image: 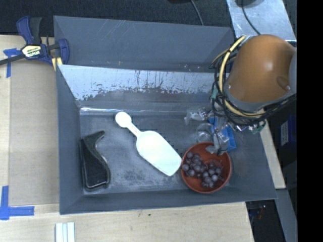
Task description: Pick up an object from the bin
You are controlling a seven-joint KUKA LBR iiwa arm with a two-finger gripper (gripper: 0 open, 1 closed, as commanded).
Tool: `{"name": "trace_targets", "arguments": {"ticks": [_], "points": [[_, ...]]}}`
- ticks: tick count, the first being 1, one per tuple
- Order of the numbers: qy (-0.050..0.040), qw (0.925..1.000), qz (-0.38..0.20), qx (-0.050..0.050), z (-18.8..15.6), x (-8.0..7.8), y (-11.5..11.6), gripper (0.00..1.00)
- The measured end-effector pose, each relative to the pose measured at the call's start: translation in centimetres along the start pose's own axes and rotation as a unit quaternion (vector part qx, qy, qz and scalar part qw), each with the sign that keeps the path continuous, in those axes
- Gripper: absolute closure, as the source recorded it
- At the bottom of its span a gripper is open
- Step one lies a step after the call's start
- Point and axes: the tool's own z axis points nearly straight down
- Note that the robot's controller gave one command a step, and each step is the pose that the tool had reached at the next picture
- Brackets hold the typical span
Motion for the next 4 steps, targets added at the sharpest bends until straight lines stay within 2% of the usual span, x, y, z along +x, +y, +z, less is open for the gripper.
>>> {"name": "trace_targets", "arguments": {"ticks": [1, 2, 3, 4], "points": [[-0.0007, 0.9999, 0.012, 0.001, 4.6, 0.7, 1.9, 0.00], [-0.0028, 0.9999, 0.014, 0.002, 5.1, 2.3, 3.7, 0.00], [-0.0006, 0.9807, 0.195, 0.000, 10.6, 2.8, 0.1, 1.00], [-0.0007, 0.9808, 0.195, 0.000, 10.6, 2.8, 0.1, 1.00]]}}
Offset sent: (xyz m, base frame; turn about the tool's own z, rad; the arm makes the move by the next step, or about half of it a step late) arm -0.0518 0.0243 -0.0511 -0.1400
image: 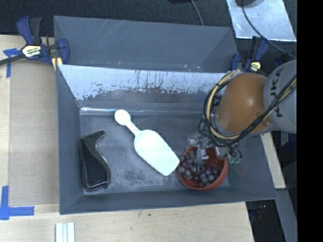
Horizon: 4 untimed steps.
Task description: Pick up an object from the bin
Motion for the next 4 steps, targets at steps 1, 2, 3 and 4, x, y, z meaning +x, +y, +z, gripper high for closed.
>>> {"name": "trace_targets", "arguments": {"ticks": [1, 2, 3, 4], "points": [[-0.0010, 0.9948, -0.102, 0.000, -10.3, -5.8, -0.4, 1.00], [-0.0008, 0.9949, -0.101, 0.000, -10.3, -5.8, -0.4, 1.00], [-0.0068, 0.9976, -0.069, 0.002, -0.1, -5.1, -2.1, 1.00], [-0.0046, 0.9960, -0.090, 0.001, -6.4, -5.4, -1.7, 1.00]]}}
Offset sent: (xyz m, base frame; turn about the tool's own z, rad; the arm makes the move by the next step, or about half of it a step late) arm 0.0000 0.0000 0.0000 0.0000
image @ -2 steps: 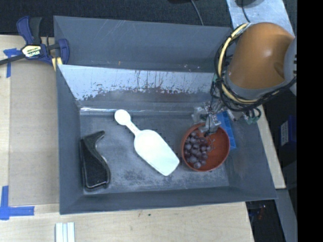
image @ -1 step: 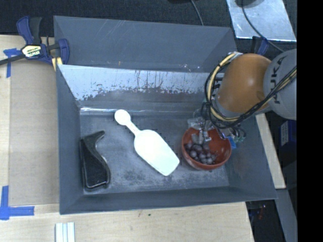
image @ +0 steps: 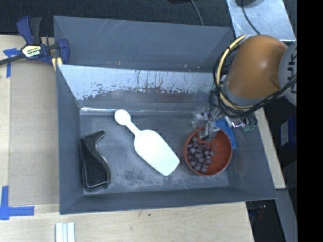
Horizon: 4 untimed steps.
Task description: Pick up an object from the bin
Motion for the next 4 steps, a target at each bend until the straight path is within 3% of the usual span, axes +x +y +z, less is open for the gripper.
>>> {"name": "trace_targets", "arguments": {"ticks": [1, 2, 3, 4], "points": [[-0.0092, 0.9999, 0.014, 0.002, 0.7, -0.2, -0.4, 1.00], [-0.0028, 1.0000, 0.008, 0.001, -6.2, -0.6, 0.1, 1.00], [-0.0055, 1.0000, 0.008, 0.002, -9.3, -0.8, 0.0, 1.00], [-0.0046, 0.9998, 0.019, -0.001, -12.0, -1.2, -2.1, 1.00]]}}
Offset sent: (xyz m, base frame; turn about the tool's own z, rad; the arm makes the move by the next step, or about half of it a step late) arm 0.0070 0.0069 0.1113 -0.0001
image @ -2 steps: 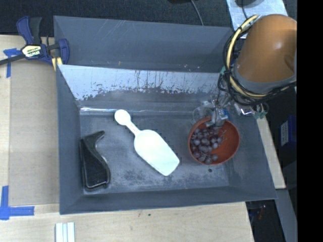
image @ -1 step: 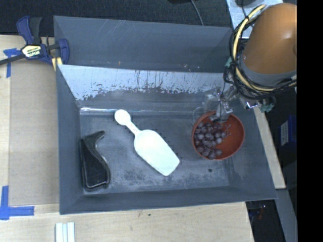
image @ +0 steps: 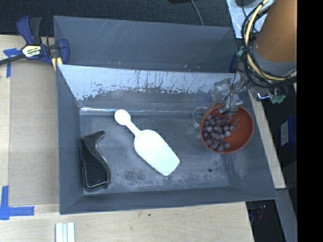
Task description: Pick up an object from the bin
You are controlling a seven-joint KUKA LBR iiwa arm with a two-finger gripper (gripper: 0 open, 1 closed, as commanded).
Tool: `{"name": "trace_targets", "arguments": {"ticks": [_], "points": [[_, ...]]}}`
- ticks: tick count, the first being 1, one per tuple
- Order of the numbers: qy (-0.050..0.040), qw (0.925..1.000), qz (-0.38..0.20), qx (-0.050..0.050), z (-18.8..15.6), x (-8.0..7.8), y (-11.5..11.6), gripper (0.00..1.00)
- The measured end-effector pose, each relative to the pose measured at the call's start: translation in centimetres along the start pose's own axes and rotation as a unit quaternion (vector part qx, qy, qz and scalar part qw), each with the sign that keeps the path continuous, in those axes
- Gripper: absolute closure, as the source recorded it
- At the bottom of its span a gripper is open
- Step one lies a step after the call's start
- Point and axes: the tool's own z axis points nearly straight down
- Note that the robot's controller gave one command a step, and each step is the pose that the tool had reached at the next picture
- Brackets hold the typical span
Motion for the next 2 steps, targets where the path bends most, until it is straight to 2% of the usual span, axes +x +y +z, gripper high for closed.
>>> {"name": "trace_targets", "arguments": {"ticks": [1, 2], "points": [[-0.0020, 0.9908, -0.136, 0.001, 8.3, 1.0, -1.0, 1.00], [-0.0050, 0.9999, 0.016, 0.004, 7.3, 1.8, 3.0, 1.00]]}}
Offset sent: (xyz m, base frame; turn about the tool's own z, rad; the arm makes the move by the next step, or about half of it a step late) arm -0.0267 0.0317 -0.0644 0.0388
